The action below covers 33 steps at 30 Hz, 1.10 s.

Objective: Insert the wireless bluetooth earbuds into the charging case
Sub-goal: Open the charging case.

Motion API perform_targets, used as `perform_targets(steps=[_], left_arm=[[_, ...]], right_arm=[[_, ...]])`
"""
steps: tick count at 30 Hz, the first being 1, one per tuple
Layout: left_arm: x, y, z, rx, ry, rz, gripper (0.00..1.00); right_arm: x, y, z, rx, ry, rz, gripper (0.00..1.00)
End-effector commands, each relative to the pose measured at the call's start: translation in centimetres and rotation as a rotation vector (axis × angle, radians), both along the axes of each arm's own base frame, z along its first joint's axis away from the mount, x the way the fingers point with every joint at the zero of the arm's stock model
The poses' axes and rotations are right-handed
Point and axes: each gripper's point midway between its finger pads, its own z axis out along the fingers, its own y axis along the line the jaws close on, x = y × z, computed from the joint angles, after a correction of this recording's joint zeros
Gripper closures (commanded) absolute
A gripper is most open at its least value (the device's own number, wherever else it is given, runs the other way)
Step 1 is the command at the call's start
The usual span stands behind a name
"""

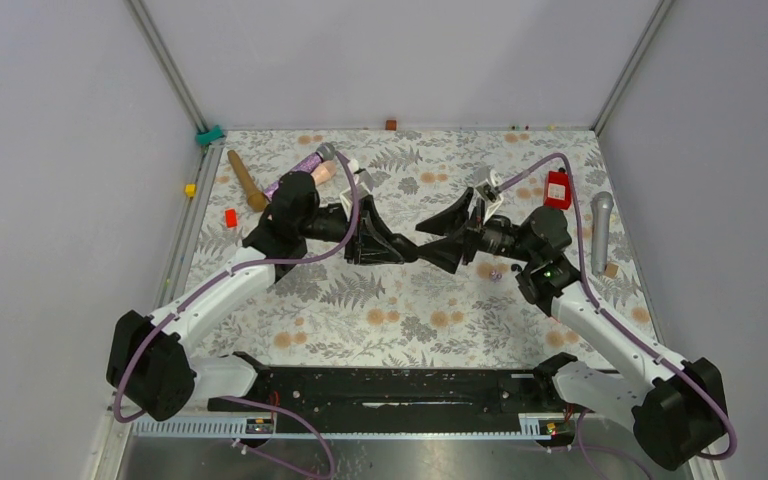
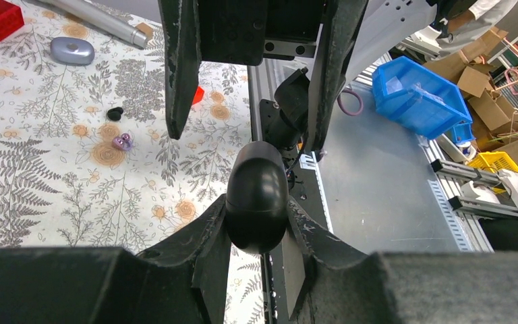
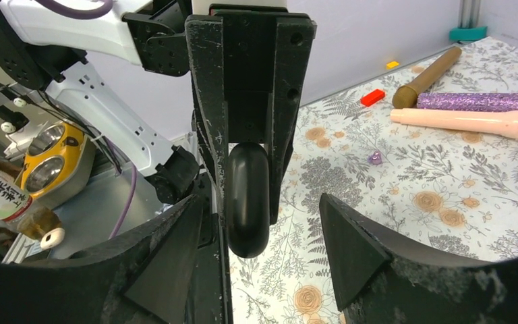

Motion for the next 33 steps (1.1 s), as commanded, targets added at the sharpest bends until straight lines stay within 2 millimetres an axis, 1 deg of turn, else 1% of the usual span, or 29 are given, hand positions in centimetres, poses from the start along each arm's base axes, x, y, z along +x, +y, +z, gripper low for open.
perform_targets(steps=[1, 5, 8, 11, 14, 17, 20, 23, 31, 33], left_arm=[[-0.7, 0.3, 1.4, -0.025, -0.088, -0.036, 1.0], [-0.7, 0.3, 1.0, -0.012, -0.091, -0.04, 1.0], [-0.7, 0.3, 1.0, -0.008, -0.098, -0.038, 1.0], [-0.8, 0.2, 1.1, -0.01, -0.093, -0.044, 1.0], [-0.8, 0.2, 1.2, -0.021, -0.085, -0.045, 1.0], [-1.0, 0.2, 1.1, -0.027, -0.086, -0.052, 1.0], [-1.2, 0.3, 0.9, -0.026, -0.09, -0.057, 1.0], [-1.3, 0.4, 0.9, -0.028, -0.094, -0.064, 1.0], [-1.5, 0.5, 0.8, -0.028, -0.1, -0.071, 1.0], [-1.5, 0.5, 0.9, -0.029, -0.101, -0.071, 1.0]], right_arm=[[-1.2, 0.7, 0.1, -0.009, -0.053, 0.068, 0.3], [-1.9, 1.2, -0.2, -0.021, -0.055, 0.107, 0.34], [-1.9, 1.5, -0.8, -0.044, -0.058, 0.111, 0.35], [-1.5, 1.8, -1.4, -0.066, -0.053, 0.092, 0.36], [-0.5, 1.8, -1.7, -0.067, -0.046, 0.044, 0.36], [0.1, 1.6, -1.3, -0.062, -0.063, 0.0, 0.37], [-0.1, 1.3, -0.3, -0.055, -0.088, -0.011, 0.36], [0.1, 0.9, 0.2, -0.054, -0.094, -0.032, 0.36], [0.9, 0.0, 1.1, -0.045, -0.106, -0.081, 0.34], [1.2, -0.1, 1.0, -0.053, -0.107, -0.094, 0.34]])
